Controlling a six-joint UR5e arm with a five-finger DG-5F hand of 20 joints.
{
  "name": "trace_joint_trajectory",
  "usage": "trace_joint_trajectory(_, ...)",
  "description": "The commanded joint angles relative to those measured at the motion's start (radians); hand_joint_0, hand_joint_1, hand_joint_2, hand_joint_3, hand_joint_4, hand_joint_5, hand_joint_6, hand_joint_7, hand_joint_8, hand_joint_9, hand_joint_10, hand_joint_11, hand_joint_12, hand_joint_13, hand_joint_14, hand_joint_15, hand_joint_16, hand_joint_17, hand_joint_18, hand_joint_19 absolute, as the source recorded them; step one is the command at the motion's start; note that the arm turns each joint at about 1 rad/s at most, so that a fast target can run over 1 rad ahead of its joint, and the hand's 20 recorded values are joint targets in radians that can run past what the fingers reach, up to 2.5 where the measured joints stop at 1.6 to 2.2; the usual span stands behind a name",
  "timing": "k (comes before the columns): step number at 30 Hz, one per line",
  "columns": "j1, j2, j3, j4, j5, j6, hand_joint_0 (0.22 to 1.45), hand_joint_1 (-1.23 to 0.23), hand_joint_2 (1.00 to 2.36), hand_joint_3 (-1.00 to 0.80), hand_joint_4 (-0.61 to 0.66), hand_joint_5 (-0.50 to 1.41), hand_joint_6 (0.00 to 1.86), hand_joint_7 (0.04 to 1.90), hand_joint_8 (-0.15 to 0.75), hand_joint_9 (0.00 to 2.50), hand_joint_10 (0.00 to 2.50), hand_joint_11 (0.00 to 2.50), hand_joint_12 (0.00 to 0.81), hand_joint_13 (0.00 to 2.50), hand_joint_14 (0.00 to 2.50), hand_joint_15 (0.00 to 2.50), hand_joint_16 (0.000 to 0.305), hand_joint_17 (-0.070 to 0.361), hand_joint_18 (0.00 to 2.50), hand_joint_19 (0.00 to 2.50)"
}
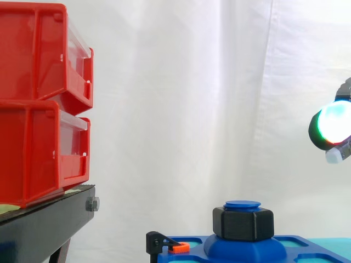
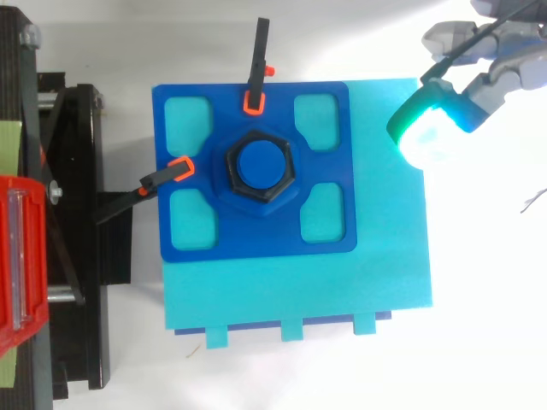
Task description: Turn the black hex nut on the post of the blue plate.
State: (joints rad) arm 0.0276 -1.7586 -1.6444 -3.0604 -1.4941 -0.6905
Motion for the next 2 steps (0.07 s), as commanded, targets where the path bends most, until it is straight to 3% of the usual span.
trace_joint_trajectory(1,0.000,-0.001,0.000,0.000,0.000,0.000,0.44,-0.45,1.00,-0.50,0.02,-0.25,0.50,0.54,0.128,0.00,0.00,0.00,0.338,0.00,0.00,0.00,0.059,0.133,0.00,0.04)
trace_joint_trajectory(2,0.000,-0.001,0.000,0.000,0.000,-0.001,0.44,-0.45,1.00,-0.50,0.03,-0.25,0.50,0.54,0.127,0.00,0.00,0.00,0.337,0.00,0.00,0.00,0.059,0.133,0.00,0.04)
